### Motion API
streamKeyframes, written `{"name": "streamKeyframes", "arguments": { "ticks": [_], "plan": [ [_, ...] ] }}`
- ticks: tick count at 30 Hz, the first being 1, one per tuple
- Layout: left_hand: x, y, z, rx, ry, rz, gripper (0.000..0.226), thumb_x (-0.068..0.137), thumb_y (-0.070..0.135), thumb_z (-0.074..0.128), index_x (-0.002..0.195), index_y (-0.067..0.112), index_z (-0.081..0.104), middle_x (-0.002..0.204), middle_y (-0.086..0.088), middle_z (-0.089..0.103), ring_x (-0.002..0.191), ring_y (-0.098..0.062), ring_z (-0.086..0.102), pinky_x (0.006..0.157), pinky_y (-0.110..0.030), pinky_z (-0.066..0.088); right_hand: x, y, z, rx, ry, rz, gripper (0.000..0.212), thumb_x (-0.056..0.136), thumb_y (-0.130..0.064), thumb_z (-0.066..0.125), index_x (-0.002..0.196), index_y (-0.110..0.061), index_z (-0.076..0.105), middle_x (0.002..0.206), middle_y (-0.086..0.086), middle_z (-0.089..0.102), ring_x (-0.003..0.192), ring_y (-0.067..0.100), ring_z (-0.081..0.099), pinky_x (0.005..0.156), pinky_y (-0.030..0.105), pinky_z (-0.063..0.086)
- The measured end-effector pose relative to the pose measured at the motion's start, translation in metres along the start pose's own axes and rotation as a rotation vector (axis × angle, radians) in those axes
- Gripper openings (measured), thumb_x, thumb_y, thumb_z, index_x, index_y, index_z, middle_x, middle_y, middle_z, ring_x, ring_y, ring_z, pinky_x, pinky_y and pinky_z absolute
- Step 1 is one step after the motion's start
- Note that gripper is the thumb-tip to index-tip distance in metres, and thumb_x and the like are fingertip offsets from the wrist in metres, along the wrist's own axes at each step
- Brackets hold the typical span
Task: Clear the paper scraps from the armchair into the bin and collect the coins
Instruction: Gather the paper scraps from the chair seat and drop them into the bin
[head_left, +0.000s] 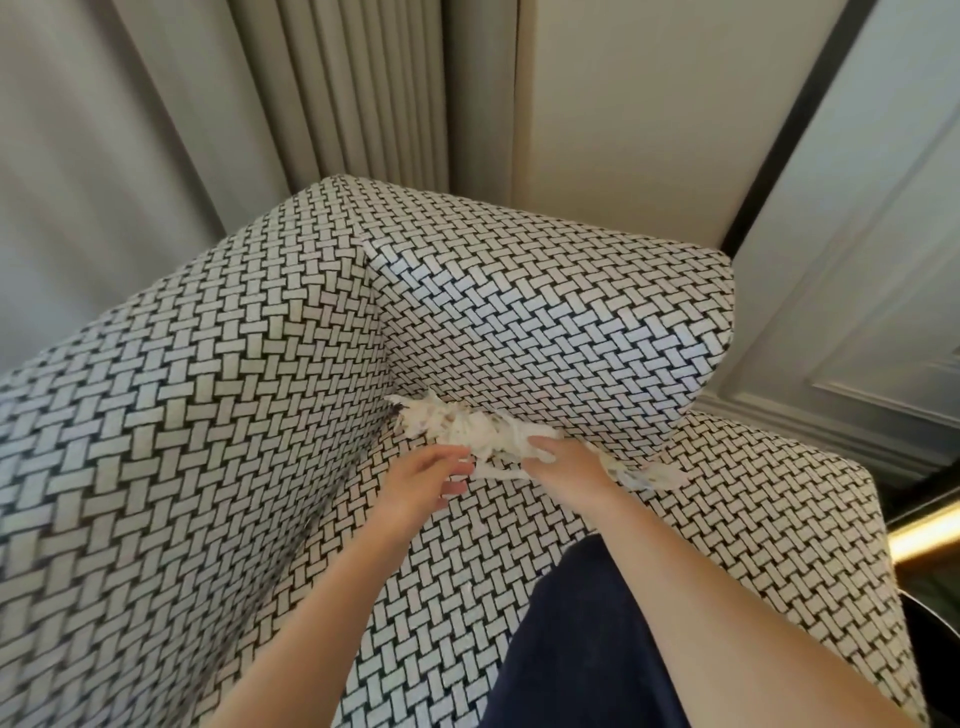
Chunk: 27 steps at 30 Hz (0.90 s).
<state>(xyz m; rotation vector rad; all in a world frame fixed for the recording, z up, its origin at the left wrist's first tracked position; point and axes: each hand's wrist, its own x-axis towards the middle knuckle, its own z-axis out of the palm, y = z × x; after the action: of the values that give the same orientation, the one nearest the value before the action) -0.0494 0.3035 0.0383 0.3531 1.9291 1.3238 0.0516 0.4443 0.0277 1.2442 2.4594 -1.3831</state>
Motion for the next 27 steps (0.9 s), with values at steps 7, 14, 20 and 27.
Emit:
{"name": "streamKeyframes", "arguments": {
  "ticks": [7, 14, 20, 27],
  "plan": [
    [0.000, -0.007, 0.004, -0.015, 0.000, -0.017, 0.021, 0.097, 0.019, 0.046, 0.103, 0.020, 0.066, 0.100, 0.004, 0.069, 0.090, -0.014, 0.065, 0.088, -0.033, 0.048, -0.010, -0.005, -0.008, -0.075, 0.032, 0.054, 0.040, 0.098, -0.022, 0.043, 0.132, 0.000, 0.049, 0.137, 0.017, 0.051, 0.125, 0.031, 0.049, 0.099, 0.037, 0.042],
    [0.032, -0.019, 0.006, 0.108, 0.180, 0.053, 0.047, 0.090, 0.021, 0.058, 0.134, 0.025, 0.043, 0.140, 0.001, 0.038, 0.126, -0.018, 0.039, 0.107, -0.039, 0.034, 0.000, 0.008, -0.007, 0.028, 0.171, 0.031, 0.038, 0.092, -0.013, 0.050, 0.130, -0.015, 0.051, 0.125, 0.008, 0.055, 0.091, 0.018, 0.058, 0.076, 0.030, 0.051],
    [0.069, -0.019, -0.007, 0.240, 0.406, 0.093, 0.077, 0.079, 0.016, 0.071, 0.143, 0.018, 0.030, 0.147, -0.006, 0.029, 0.137, -0.026, 0.021, 0.113, -0.044, 0.023, 0.014, 0.017, -0.001, -0.011, 0.247, 0.004, 0.050, 0.087, -0.013, 0.053, 0.133, -0.032, 0.047, 0.123, 0.012, 0.041, 0.108, 0.035, 0.052, 0.081, 0.040, 0.054],
    [0.106, -0.019, -0.005, 0.324, 0.198, -0.034, 0.071, 0.072, 0.024, 0.072, 0.135, 0.019, 0.041, 0.133, 0.000, 0.048, 0.127, -0.027, 0.040, 0.104, -0.043, 0.037, 0.026, 0.025, 0.008, -0.051, 0.109, 0.043, 0.067, 0.086, -0.021, 0.052, 0.143, -0.044, 0.025, 0.139, 0.014, 0.034, 0.102, 0.024, 0.047, 0.090, 0.046, 0.048]
  ]
}}
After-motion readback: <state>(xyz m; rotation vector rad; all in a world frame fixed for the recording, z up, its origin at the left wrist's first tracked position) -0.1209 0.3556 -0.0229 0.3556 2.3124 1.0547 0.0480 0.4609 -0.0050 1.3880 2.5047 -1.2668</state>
